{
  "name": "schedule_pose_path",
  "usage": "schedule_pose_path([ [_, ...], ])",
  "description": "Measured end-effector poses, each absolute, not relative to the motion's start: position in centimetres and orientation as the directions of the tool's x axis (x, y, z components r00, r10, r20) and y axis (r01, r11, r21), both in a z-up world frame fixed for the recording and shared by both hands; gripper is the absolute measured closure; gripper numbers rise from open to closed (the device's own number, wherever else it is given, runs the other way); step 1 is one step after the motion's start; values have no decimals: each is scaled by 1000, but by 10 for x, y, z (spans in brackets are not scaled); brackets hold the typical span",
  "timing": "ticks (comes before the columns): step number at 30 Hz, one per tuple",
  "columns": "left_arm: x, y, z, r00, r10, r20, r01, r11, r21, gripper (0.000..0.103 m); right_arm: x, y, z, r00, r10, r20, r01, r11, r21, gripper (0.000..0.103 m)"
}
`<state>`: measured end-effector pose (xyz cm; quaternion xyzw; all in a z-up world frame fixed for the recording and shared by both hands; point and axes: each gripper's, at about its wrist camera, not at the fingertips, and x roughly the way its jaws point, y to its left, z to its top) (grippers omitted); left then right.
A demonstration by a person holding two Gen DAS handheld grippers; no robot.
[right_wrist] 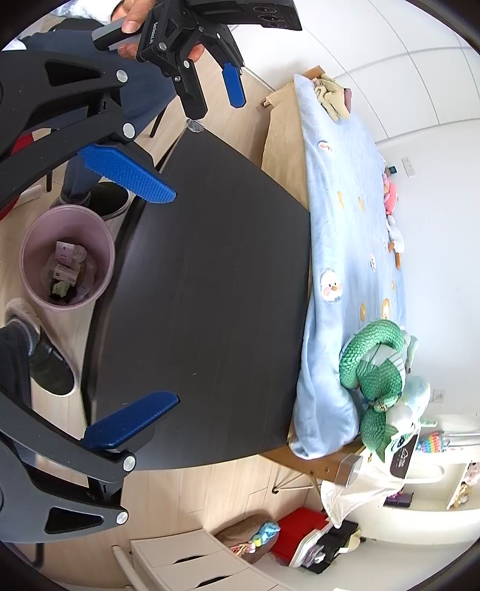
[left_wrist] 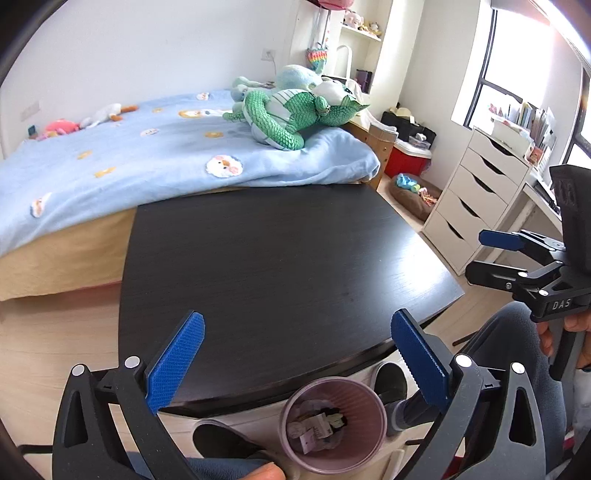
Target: Collect trash
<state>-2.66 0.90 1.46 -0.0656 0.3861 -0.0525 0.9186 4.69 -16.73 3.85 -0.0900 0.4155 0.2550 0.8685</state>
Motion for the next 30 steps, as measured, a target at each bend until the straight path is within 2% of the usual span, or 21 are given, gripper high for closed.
schedule_pose_path([
  [7,-10,14,10,676,-185,-713,57,978,-199,6,60,-156,35,510,375,-774,-535,843,56,3],
  [30,-4,16,6,679,-191,-709,54,976,-211,6,64,-154,28,498,376,-782,-541,839,60,3],
])
